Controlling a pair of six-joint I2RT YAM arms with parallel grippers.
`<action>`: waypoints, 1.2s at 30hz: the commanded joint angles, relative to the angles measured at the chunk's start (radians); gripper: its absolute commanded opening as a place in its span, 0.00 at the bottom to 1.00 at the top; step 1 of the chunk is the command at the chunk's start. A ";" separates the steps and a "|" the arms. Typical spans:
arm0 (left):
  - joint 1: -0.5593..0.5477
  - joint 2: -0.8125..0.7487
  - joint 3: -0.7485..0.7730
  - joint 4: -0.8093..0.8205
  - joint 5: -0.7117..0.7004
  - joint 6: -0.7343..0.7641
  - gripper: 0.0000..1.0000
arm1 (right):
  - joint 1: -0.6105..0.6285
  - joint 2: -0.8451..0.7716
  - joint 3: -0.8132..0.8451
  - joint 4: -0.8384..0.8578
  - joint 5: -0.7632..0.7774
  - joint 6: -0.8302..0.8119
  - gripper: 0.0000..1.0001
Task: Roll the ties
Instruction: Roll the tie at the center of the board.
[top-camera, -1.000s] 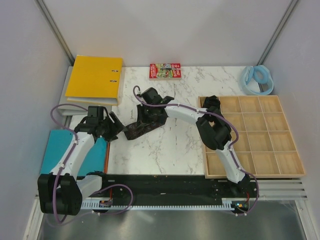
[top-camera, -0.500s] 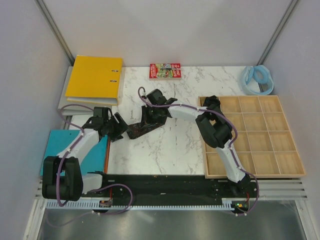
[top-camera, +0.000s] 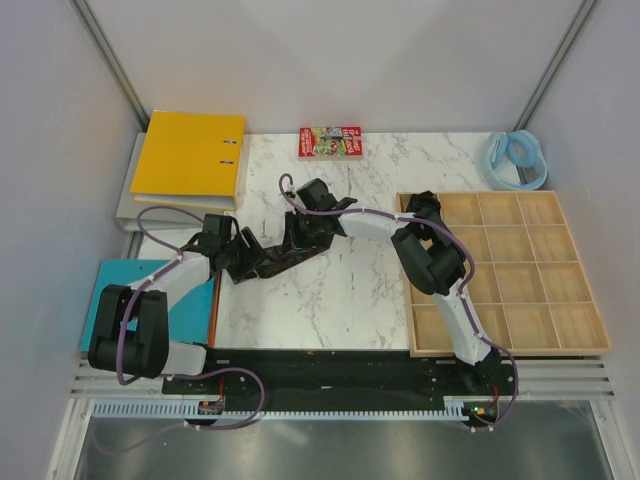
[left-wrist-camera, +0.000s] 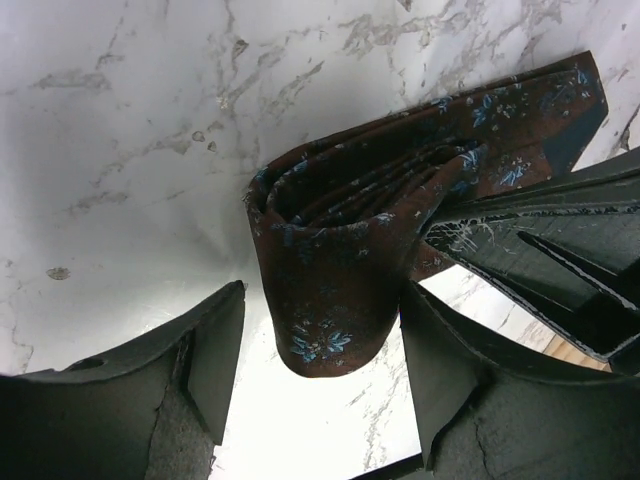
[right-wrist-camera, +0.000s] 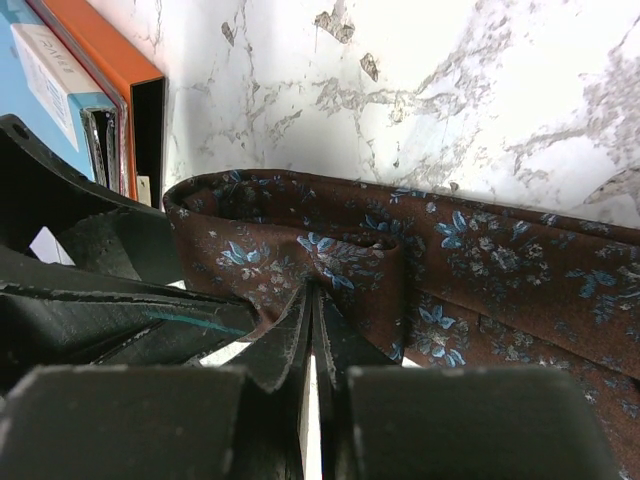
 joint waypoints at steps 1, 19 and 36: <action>-0.008 0.009 -0.008 0.037 -0.065 -0.042 0.69 | -0.007 0.039 -0.035 -0.009 0.044 -0.019 0.09; -0.087 0.147 0.042 0.037 -0.112 -0.074 0.28 | -0.012 0.049 -0.084 0.036 0.037 -0.008 0.08; -0.101 -0.140 0.046 -0.316 -0.053 0.009 0.12 | 0.030 -0.174 -0.247 0.054 0.093 0.029 0.08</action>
